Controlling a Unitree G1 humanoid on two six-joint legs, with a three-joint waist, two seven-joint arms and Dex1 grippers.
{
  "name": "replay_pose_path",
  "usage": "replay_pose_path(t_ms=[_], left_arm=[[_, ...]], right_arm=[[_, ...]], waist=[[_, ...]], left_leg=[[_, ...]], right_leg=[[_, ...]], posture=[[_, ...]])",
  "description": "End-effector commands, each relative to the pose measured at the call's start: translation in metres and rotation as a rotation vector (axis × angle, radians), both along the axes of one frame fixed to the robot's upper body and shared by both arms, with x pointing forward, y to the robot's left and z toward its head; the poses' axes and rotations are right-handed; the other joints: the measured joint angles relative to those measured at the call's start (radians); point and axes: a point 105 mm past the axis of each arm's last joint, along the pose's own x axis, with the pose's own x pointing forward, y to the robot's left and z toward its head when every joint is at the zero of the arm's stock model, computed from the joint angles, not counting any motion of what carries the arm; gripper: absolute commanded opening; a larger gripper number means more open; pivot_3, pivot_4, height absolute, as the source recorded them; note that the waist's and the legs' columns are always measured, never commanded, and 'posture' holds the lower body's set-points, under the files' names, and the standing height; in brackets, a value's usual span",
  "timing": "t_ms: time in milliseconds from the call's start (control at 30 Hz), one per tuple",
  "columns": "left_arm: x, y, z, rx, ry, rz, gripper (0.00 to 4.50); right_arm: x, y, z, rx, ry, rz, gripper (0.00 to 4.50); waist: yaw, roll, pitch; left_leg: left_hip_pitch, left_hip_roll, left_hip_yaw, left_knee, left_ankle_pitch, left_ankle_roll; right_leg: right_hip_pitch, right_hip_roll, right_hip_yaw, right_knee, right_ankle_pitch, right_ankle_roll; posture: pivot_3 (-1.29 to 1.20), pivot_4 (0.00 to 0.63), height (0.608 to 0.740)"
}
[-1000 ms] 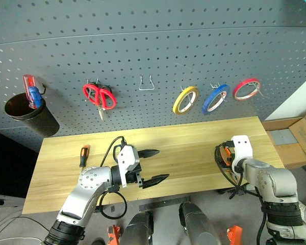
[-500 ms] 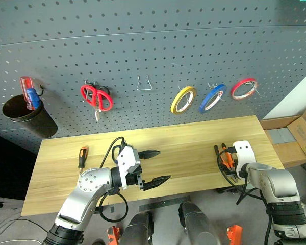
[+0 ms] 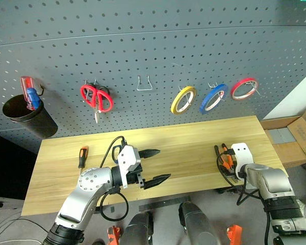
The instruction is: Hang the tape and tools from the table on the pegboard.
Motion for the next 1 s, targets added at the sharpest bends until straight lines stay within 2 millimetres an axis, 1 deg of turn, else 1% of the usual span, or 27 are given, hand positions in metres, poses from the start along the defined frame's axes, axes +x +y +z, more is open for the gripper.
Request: replay_pose_path(t_ms=[33, 133, 200, 233, 367, 400, 500, 567, 600, 667, 700, 733, 767, 800, 833, 933, 1000], left_arm=[[-0.005, -0.004, 0.011, -0.013, -0.045, -0.02, 4.5], [-0.005, -0.003, 0.011, -0.013, -0.045, -0.016, 4.5], [-0.005, -0.003, 0.012, -0.012, -0.046, -0.014, 4.5], [-0.004, -0.002, 0.012, -0.011, -0.046, -0.012, 4.5], [-0.003, -0.001, 0.012, -0.008, -0.049, -0.003, 4.5], [-0.003, 0.0, 0.012, -0.007, -0.05, -0.001, 4.5], [-0.002, 0.0, 0.013, -0.006, -0.052, 0.003, 4.5], [0.0, 0.002, 0.014, -0.009, -0.056, 0.012, 4.5], [0.002, 0.005, 0.017, -0.018, -0.063, 0.031, 4.5], [0.005, 0.009, 0.021, -0.032, -0.068, 0.056, 4.5], [0.008, 0.013, 0.028, -0.061, -0.082, 0.088, 4.5], [0.013, 0.017, 0.038, -0.115, -0.089, 0.132, 4.5], [0.018, 0.021, 0.047, -0.165, -0.092, 0.168, 4.5], [0.02, 0.024, 0.052, -0.197, -0.091, 0.19, 4.5], [0.024, 0.028, 0.06, -0.225, -0.108, 0.219, 4.5], [0.037, 0.043, 0.077, -0.263, -0.179, 0.314, 4.5], [0.041, 0.047, 0.08, -0.266, -0.206, 0.347, 4.5]], right_arm=[[0.006, 0.003, 0.002, -0.001, -0.021, 0.029, 4.47], [0.01, 0.005, 0.001, -0.006, -0.021, 0.034, 4.47], [0.012, 0.006, -0.001, -0.007, -0.015, 0.039, 4.14], [0.012, 0.006, -0.001, -0.007, -0.01, 0.042, 3.91], [0.009, 0.007, -0.006, -0.017, 0.024, 0.055, 2.6], [0.008, 0.007, -0.007, -0.011, 0.032, 0.054, 2.36], [0.005, 0.007, -0.008, -0.014, 0.044, 0.06, 2.35], [0.004, 0.008, -0.005, -0.018, 0.04, 0.076, 2.35], [0.002, 0.021, 0.009, 0.027, -0.004, 0.16, 2.35], [-0.004, 0.041, 0.03, 0.088, -0.073, 0.305, 2.35], [-0.013, 0.062, 0.053, 0.164, -0.161, 0.449, 2.35], [-0.027, 0.083, 0.081, 0.265, -0.262, 0.606, 2.35], [-0.044, 0.1, 0.106, 0.373, -0.336, 0.736, 2.35], [-0.056, 0.108, 0.121, 0.438, -0.377, 0.815, 2.35], [-0.066, 0.115, 0.143, 0.517, -0.449, 0.881, 2.35], [-0.064, 0.125, 0.205, 0.647, -0.692, 0.95, 2.35], [-0.062, 0.131, 0.226, 0.689, -0.765, 0.974, 2.35]], waist=[[0.0, 0.0, 0.0], [0.0, 0.0, 0.0], [0.001, 0.0, 0.0], [0.001, 0.0, 0.0], [0.004, 0.0, 0.0], [0.005, 0.0, 0.0], [0.007, 0.0, 0.0], [0.011, 0.0, 0.0], [0.015, 0.0, 0.0], [0.022, 0.0, 0.0], [0.024, 0.001, 0.001], [0.026, 0.002, 0.001], [0.028, 0.002, 0.002], [0.026, 0.002, 0.002], [0.026, 0.002, 0.002], [0.026, 0.0, 0.002], [0.028, 0.0, 0.002]], left_leg=[[0.0, 0.0, 0.0, 0.0, 0.0, 0.0], [0.0, 0.0, 0.0, 0.0, 0.0, 0.0], [0.0, 0.0, 0.0, 0.0, 0.0, 0.0], [0.0, 0.0, 0.0, 0.0, 0.0, 0.0], [0.001, 0.0, 0.0, 0.0, 0.0, 0.0], [0.001, 0.0, -0.001, 0.0, 0.0, 0.0], [0.001, 0.0, -0.001, 0.0, 0.0, 0.0], [0.001, 0.0, -0.001, 0.0, 0.0, 0.0], [0.001, 0.0, -0.001, 0.0, 0.0, 0.0], [0.0, 0.0, -0.001, 0.0, 0.0, 0.0], [-0.001, 0.0, -0.002, 0.0, 0.0, 0.0], [-0.002, 0.0, -0.002, 0.0, 0.0, 0.0], [-0.003, 0.0, -0.001, 0.0, 0.0, 0.0], [-0.004, 0.0, -0.002, 0.0, 0.0, 0.0], [-0.003, 0.001, -0.002, 0.0, 0.0, 0.0], [-0.001, 0.001, -0.002, 0.001, 0.0, 0.0], [0.001, 0.001, -0.001, 0.001, 0.0, 0.0]], right_leg=[[0.0, 0.0, 0.0, 0.0, 0.0, 0.0], [0.0, 0.0, 0.0, 0.0, 0.0, 0.0], [0.0, 0.0, 0.0, 0.0, 0.0, 0.0], [0.0, 0.0, 0.0, 0.0, 0.0, 0.0], [0.001, 0.0, 0.0, 0.0, 0.0, 0.0], [0.001, 0.0, 0.0, 0.0, 0.0, 0.0], [0.001, 0.0, 0.0, 0.0, 0.0, 0.0], [0.001, 0.0, 0.0, 0.0, 0.0, 0.0], [0.001, 0.0, 0.0, 0.0, 0.0, 0.0], [0.0, 0.0, 0.0, 0.0, 0.0, 0.0], [-0.001, 0.0, 0.0, -0.001, 0.0, 0.0], [-0.001, 0.0, 0.0, -0.001, 0.0, 0.0], [-0.002, 0.0, 0.0, -0.001, 0.0, 0.0], [-0.002, 0.0, -0.001, -0.002, 0.0, 0.0], [-0.001, 0.0, -0.001, -0.002, 0.0, 0.0], [0.002, 0.001, -0.002, -0.004, 0.001, 0.002], [0.004, 0.001, -0.003, -0.005, 0.003, 0.003]], posture=[[-0.17, 0.282, 0.74], [-0.17, 0.283, 0.74], [-0.17, 0.283, 0.74], [-0.16, 0.28, 0.74], [-0.16, 0.281, 0.74], [-0.16, 0.282, 0.74], [-0.16, 0.279, 0.74], [-0.16, 0.274, 0.74], [-0.16, 0.274, 0.74], [-0.15, 0.271, 0.74], [-0.15, 0.269, 0.74], [-0.15, 0.267, 0.74], [-0.15, 0.266, 0.74], [-0.15, 0.264, 0.74], [-0.14, 0.262, 0.74], [-0.14, 0.25, 0.74], [-0.14, 0.246, 0.74]])
